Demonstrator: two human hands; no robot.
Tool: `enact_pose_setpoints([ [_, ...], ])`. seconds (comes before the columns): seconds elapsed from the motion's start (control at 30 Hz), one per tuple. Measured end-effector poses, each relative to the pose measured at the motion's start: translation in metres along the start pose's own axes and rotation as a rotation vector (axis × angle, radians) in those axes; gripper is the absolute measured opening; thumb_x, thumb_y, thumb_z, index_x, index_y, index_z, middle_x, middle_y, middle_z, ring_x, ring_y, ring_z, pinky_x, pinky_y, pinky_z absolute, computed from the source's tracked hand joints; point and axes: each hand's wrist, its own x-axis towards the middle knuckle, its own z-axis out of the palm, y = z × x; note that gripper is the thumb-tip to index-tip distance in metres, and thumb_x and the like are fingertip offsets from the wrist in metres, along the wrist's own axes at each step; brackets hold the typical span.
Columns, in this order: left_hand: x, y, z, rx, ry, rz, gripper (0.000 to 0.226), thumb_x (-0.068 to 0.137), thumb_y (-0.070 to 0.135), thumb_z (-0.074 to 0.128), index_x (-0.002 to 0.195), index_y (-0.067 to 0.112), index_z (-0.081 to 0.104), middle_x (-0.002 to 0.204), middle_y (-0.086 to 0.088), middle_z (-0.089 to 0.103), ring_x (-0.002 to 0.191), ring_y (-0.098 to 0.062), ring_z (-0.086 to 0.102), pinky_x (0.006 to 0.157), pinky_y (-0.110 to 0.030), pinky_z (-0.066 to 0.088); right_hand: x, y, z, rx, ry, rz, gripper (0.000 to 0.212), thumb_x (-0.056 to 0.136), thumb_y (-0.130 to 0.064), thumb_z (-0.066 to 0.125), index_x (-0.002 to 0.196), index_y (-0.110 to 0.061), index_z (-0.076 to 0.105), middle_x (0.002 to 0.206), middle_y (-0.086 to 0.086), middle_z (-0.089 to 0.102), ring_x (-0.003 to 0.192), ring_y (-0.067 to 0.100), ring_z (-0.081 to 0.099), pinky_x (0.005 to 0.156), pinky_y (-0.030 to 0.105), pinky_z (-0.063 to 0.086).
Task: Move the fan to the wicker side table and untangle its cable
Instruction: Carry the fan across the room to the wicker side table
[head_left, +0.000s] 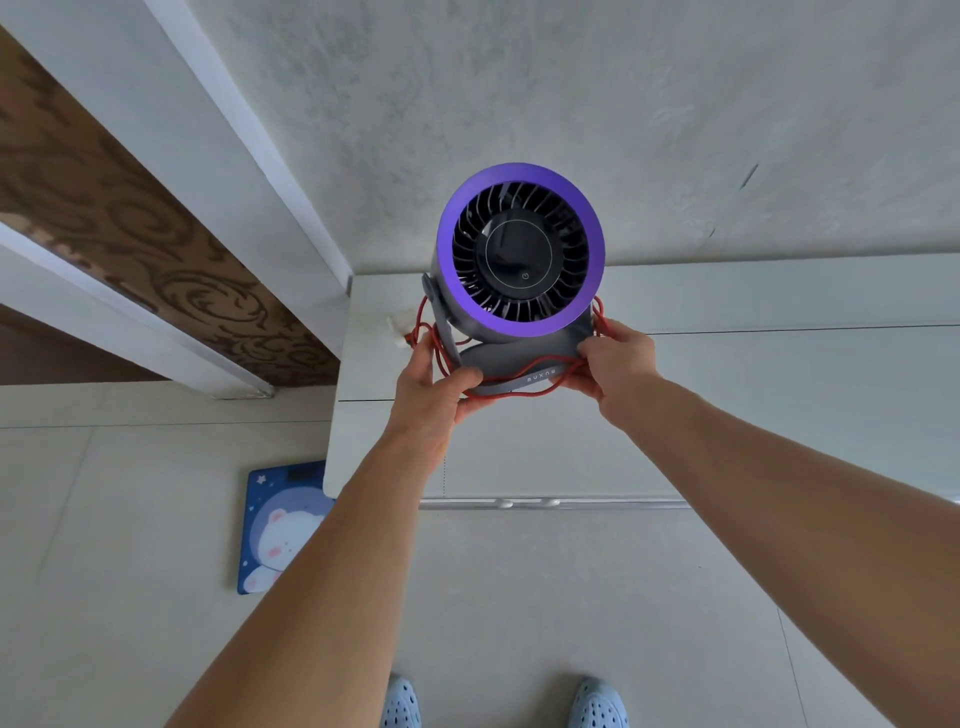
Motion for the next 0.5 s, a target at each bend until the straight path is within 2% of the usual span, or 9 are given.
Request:
enact_pose_setpoints([
  [0.17,-0.018,0.021,0.006,0.009,-0.012,0.029,0.073,0.081,-0.014,0.061,0.144,0.02,0.044,0.136,-0.007,0.054,0.091,-0.023,0.075,0.07,-0.034,0.061,-0.026,-0.018,-0.004,0.033,-0.006,-0.032,0.044,0.086,0.015,0.041,0.103,-0.021,0.058,0.089,0.011,0.067,0.054,0.024,0.07,0.046,0.03,0.058],
  [0.27,-0.033,0.033,0.012,0.034,-0.024,0.043,0.07,0.083,-0.014,0.06,0.144,0.018,0.044,0.138,-0.008,0.051,0.093,-0.022,0.075,0.071,-0.035,0.061,-0.044,-0.03,-0.009,0.039,-0.005,-0.069,0.042,0.085,0.016,0.041,0.093,-0.02,0.062,0.084,0.011,0.067,0.048,0.021,0.069,0.043,0.028,0.056],
  [0.33,-0.044,0.042,0.018,0.041,-0.031,0.057,0.063,0.083,-0.015,0.059,0.136,0.019,0.051,0.13,-0.01,0.056,0.09,-0.021,0.075,0.069,-0.033,0.061,-0.057,-0.039,-0.013,0.046,0.001,-0.091,0.043,0.084,0.016,0.041,0.087,-0.021,0.062,0.083,0.011,0.066,0.044,0.018,0.068,0.042,0.026,0.055],
  [0.4,-0.054,0.051,0.023,0.032,-0.044,0.07,0.057,0.084,-0.016,0.058,0.125,0.022,0.057,0.118,-0.008,0.06,0.089,-0.022,0.075,0.068,-0.032,0.06,-0.068,-0.047,-0.016,0.036,-0.007,-0.111,0.044,0.083,0.016,0.041,0.097,-0.018,0.064,0.084,0.011,0.067,0.045,0.018,0.068,0.043,0.026,0.055],
  [0.5,-0.071,0.067,0.031,0.044,-0.066,0.091,0.05,0.084,-0.015,0.059,0.114,0.025,0.061,0.111,-0.008,0.061,0.103,-0.032,0.07,0.07,-0.033,0.06,-0.09,-0.059,-0.022,0.035,-0.013,-0.14,0.046,0.08,0.015,0.04,0.105,-0.013,0.067,0.083,0.011,0.068,0.047,0.019,0.069,0.044,0.026,0.055],
])
